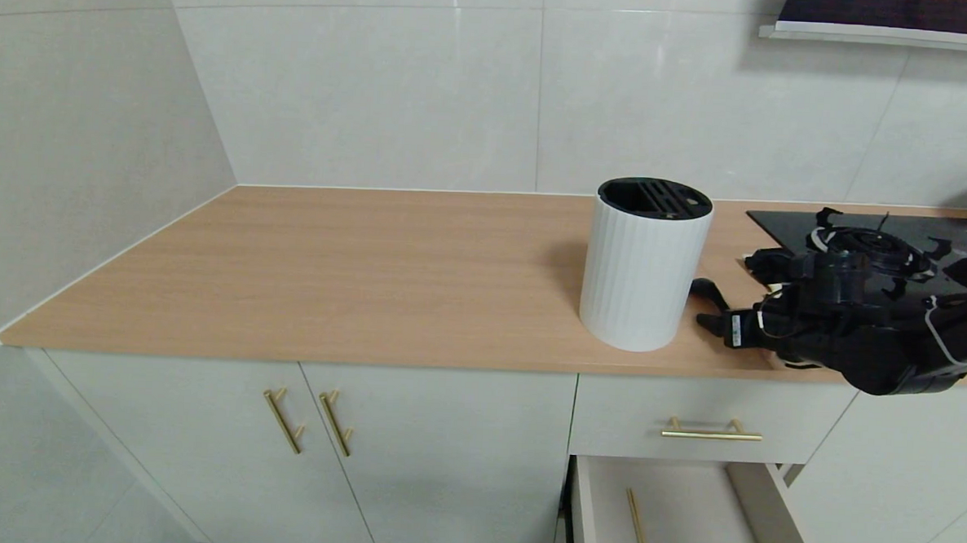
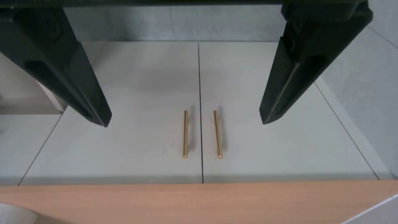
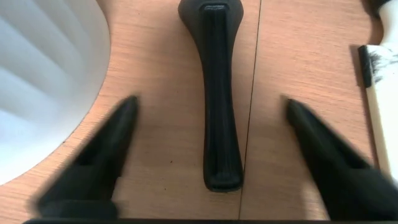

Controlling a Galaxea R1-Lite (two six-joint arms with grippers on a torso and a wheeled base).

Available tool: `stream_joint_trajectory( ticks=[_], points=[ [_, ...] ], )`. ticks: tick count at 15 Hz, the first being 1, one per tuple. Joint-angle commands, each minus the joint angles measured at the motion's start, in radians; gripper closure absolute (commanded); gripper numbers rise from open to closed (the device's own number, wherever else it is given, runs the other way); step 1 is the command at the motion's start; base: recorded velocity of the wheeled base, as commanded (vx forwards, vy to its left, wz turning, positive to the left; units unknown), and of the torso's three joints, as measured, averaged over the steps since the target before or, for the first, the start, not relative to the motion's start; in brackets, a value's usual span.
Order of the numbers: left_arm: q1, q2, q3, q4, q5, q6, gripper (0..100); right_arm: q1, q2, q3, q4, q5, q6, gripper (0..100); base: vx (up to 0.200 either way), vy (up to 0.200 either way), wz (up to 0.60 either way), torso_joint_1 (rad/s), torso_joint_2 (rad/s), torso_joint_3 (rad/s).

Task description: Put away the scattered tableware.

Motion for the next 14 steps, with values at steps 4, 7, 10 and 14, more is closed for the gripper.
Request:
stream_joint_trajectory(
  ticks=[4, 7, 10, 14],
  points=[
    [0.0, 0.0, 0.0, 0.0, 0.0, 0.0, 0, 0.002, 0.019, -0.006, 0.002, 0.001, 0.0, 100, 0.0, 0.0, 0.0, 0.0, 0.0, 0.0],
    [0.0, 0.0, 0.0, 0.0, 0.0, 0.001, 0, 0.002, 0.017, -0.008, 0.002, -0.002, 0.0, 100, 0.0, 0.0, 0.0, 0.0, 0.0, 0.0],
    [0.0, 0.0, 0.0, 0.0, 0.0, 0.0, 0, 0.002, 0.009, -0.023, 0.008, -0.007, 0.001, 100, 0.0, 0.0, 0.0, 0.0, 0.0, 0.0],
    [0.0, 0.0, 0.0, -0.001, 0.0, 0.0, 0, 0.005, -0.095, -0.011, 0.052, -0.019, 0.056, 100, 0.0, 0.0, 0.0, 0.0, 0.0, 0.0]
  ],
)
